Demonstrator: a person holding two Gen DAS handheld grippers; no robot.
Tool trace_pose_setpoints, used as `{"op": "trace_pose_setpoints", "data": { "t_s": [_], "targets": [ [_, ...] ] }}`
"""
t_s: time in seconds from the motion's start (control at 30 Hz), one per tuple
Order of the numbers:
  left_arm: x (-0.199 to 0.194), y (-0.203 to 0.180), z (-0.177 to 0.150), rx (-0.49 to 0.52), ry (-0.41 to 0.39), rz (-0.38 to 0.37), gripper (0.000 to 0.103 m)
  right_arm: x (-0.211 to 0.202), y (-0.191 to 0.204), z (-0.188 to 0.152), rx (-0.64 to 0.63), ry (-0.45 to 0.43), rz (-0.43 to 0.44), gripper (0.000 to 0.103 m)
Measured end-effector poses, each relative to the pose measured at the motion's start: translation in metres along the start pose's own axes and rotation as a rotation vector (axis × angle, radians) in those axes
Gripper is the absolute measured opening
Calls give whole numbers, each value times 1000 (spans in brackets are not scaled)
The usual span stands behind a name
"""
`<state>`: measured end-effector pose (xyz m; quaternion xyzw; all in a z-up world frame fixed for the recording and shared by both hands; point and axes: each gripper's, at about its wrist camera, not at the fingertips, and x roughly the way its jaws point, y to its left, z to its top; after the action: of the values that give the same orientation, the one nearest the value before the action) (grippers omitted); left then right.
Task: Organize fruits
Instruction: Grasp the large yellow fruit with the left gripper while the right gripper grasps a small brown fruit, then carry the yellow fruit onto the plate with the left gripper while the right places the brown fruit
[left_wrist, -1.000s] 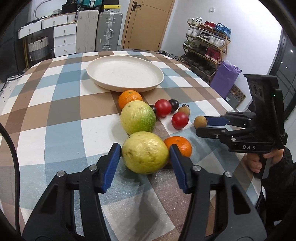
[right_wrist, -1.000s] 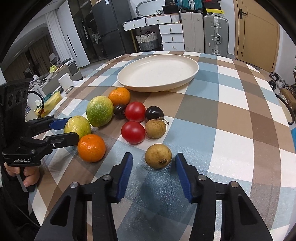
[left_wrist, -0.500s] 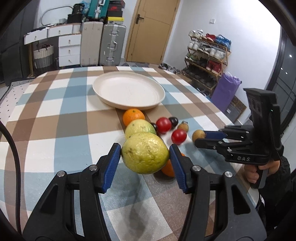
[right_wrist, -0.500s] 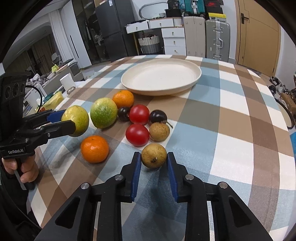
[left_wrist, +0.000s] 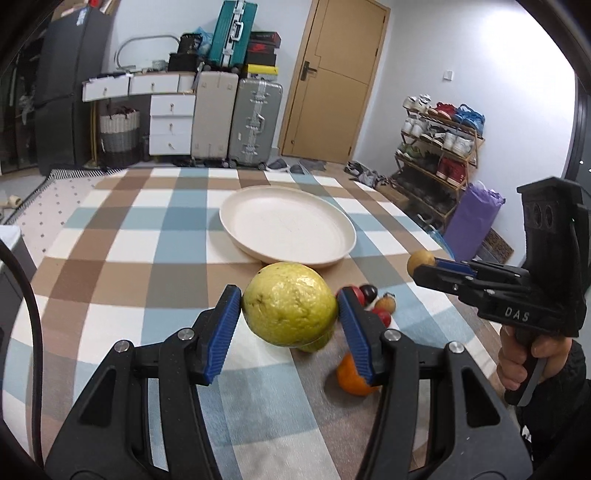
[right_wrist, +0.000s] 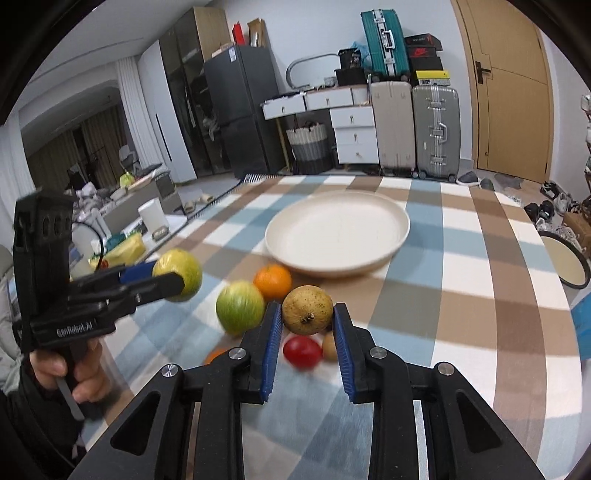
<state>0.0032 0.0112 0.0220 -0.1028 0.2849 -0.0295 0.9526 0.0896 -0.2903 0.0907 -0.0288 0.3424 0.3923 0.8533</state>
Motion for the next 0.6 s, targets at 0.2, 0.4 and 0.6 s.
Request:
{"op": "trace_pose_setpoints", "data": {
  "t_s": [0.2, 0.4, 0.6],
  "targets": [
    [0, -4, 11, 18, -36, 31, 52, 7, -8, 15, -2, -22, -6, 29],
    [11, -5, 30, 11, -71, 39, 52, 14, -15, 27, -5, -43, -14, 29],
    [35, -4, 46, 21, -90, 50, 39, 29, -18, 36, -14, -42, -10, 29]
  ]
}}
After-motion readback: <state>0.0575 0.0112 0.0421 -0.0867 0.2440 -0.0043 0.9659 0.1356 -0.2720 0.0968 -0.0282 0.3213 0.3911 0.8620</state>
